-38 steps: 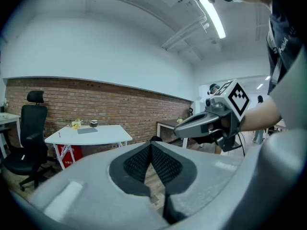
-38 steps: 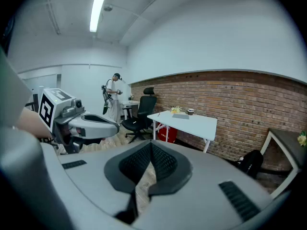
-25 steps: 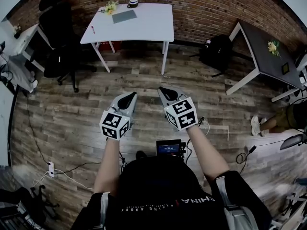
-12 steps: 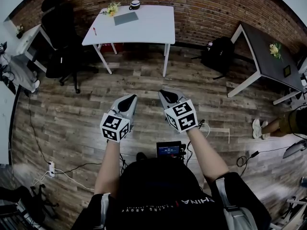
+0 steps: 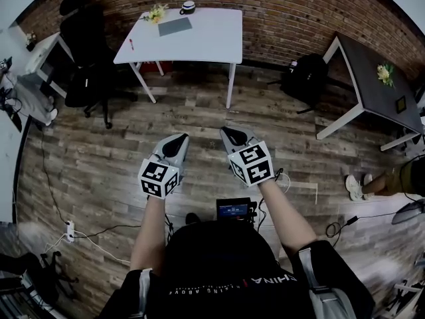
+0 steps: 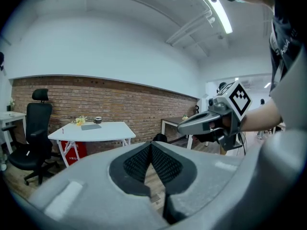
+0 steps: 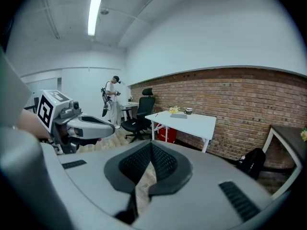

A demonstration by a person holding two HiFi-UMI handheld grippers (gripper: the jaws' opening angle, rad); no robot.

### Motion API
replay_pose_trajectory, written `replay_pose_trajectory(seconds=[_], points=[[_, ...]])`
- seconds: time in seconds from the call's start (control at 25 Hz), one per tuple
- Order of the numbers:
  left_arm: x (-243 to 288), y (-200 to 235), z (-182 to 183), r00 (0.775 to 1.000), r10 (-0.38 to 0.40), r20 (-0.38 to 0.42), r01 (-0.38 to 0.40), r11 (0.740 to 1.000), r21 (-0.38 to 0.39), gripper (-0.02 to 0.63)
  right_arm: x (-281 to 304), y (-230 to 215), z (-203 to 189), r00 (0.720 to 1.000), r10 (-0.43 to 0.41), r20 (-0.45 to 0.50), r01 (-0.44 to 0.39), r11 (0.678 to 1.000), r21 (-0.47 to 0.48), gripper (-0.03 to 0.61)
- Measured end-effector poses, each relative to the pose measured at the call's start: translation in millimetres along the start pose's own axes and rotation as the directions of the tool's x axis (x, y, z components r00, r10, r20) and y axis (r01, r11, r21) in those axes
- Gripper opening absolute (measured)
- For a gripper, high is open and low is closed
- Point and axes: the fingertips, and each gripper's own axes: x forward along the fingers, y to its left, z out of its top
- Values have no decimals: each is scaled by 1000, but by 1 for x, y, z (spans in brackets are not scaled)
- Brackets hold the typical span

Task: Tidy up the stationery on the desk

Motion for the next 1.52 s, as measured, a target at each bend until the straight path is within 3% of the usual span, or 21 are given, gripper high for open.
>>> replay_pose_trajectory(seconds=[0.44, 0.72, 1.12, 1.52], points=[[16, -3, -7, 997, 72, -33, -73, 997, -23, 2, 5, -29, -15, 999, 52, -12, -52, 999, 10, 9], [14, 22, -13, 994, 109, -29, -111, 992, -59, 2, 30, -24, -17, 996, 83, -29, -82, 997, 13, 9], [40, 102, -19, 997, 80, -24, -82, 993, -81, 2, 101, -32, 5, 997, 36, -63, -35, 999, 8, 9], [58, 224, -17, 999, 13, -36, -16, 994, -104, 2, 205, -18, 54, 995, -26, -92, 28, 999, 19, 9]])
